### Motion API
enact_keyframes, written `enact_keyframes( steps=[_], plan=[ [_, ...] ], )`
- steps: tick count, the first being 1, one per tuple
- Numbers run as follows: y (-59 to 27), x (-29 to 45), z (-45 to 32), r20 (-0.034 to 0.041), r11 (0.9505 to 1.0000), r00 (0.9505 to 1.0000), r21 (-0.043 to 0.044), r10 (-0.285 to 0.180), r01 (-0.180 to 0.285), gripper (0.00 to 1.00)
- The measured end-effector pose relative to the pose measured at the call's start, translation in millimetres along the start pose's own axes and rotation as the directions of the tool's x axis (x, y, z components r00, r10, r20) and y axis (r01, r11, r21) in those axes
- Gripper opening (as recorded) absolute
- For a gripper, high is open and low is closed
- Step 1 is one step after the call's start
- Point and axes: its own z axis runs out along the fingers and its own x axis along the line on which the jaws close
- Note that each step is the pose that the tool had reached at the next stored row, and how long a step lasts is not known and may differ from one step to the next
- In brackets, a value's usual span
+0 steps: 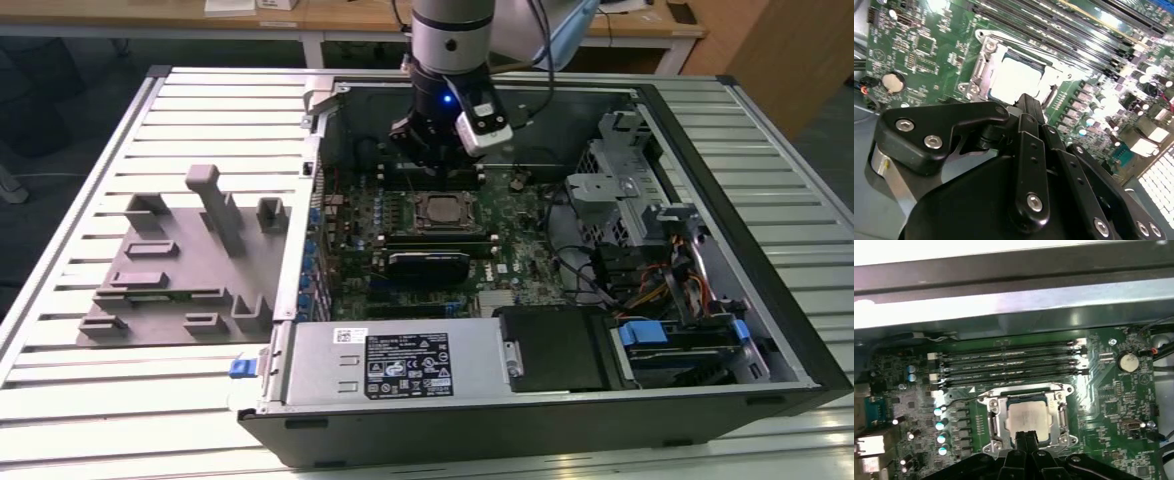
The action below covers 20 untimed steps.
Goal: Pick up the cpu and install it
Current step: 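Install the first cpu locking lever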
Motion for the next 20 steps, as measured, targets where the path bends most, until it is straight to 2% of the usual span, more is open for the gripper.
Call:
enact_keyframes(
  steps=[9, 15, 18, 20],
  plan=[
    [-3.3, 25.0, -0.6, 0.0003, 1.0000, 1.0000, -0.0001, 0.000, 0.000, 0.11],
    [-5.9, 44.5, -1.2, 0.0008, 1.0000, 1.0000, -0.0004, 0.000, 0.000, 0.11],
    [-7.0, 53.1, -1.4, 0.0001, 1.0000, 1.0000, -0.0071, 0.000, 0.000, 0.11],
    [-7.5, 56.5, -1.5, -0.0015, 0.9998, 1.0000, -0.0208, 0.001, -0.001, 0.11]
  ],
)
